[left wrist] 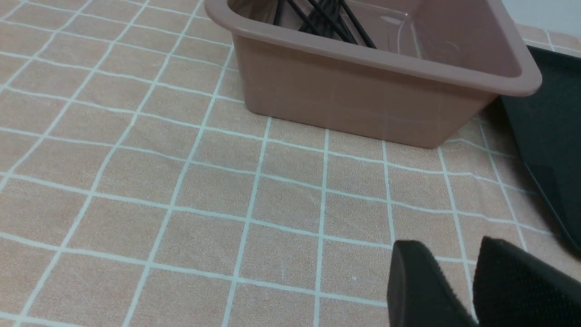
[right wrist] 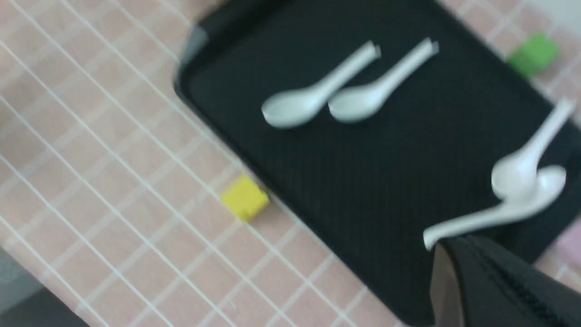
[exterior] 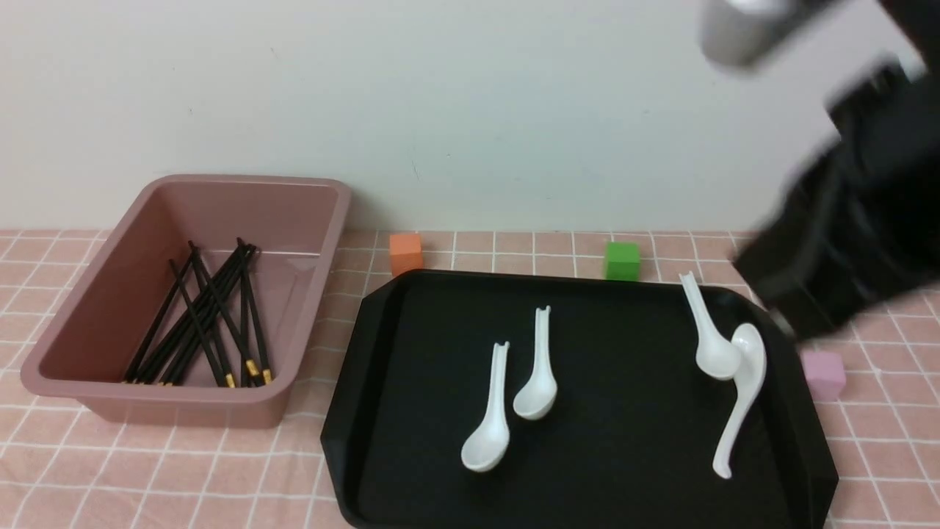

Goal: On pink tablecloth take chopsticks from black tray and put them in box.

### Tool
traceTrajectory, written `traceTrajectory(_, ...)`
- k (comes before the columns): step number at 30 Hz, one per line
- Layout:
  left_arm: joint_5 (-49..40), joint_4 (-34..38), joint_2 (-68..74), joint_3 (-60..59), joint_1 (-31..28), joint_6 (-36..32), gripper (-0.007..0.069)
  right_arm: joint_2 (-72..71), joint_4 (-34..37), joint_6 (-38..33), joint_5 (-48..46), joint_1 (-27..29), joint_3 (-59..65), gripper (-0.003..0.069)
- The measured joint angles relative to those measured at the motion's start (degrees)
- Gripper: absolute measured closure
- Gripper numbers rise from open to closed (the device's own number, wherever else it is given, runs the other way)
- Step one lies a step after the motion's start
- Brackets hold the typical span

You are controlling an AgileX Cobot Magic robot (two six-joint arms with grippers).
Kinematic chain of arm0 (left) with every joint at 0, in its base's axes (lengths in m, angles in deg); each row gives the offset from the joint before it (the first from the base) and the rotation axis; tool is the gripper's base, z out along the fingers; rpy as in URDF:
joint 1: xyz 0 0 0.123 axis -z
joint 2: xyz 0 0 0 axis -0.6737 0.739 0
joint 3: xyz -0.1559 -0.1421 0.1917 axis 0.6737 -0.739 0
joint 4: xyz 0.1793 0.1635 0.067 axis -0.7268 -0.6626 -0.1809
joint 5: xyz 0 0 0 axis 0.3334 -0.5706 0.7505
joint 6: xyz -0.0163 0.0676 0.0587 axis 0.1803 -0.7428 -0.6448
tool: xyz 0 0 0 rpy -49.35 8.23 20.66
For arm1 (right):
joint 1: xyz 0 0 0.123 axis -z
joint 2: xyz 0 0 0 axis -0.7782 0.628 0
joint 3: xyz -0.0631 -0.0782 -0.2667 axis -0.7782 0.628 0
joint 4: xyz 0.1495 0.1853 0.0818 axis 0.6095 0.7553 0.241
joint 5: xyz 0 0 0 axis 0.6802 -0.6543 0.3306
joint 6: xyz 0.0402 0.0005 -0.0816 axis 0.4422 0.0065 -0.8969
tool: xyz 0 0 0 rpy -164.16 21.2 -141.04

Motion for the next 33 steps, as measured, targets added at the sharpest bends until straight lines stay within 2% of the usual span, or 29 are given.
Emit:
traceTrajectory(5, 0.00, 0.00, 0.00, 0.00, 0.00, 0.00, 0.0407, -14.02, 4.70, -1.44, 15.16, 9.62, 22.89, 0.0673)
traceTrajectory(6, 0.00, 0.00, 0.00, 0.00, 0.00, 0.00, 0.0406, -19.96, 6.48, -1.64, 21.24, 13.96, 31.52, 0.0673)
traceTrajectory(9, 0.00, 0.00, 0.00, 0.00, 0.00, 0.00, 0.0405, -33.64, 7.33, -1.68, 33.48, 22.15, 48.76, 0.0673)
traceTrajectory(13, 0.00, 0.00, 0.00, 0.00, 0.00, 0.00, 0.0405, -50.44, 7.47, -1.68, 43.80, 30.56, 66.39, 0.0673)
traceTrajectory(19, 0.00, 0.00, 0.00, 0.00, 0.00, 0.00, 0.0405, -64.52, 6.44, -1.68, 46.34, 35.44, 77.46, 0.0673)
traceTrajectory(33, -0.01, 0.00, 0.00, 0.00, 0.00, 0.00, 0.0388, -66.09, 6.38, -1.68, 46.60, 36.13, 77.58, 0.0669)
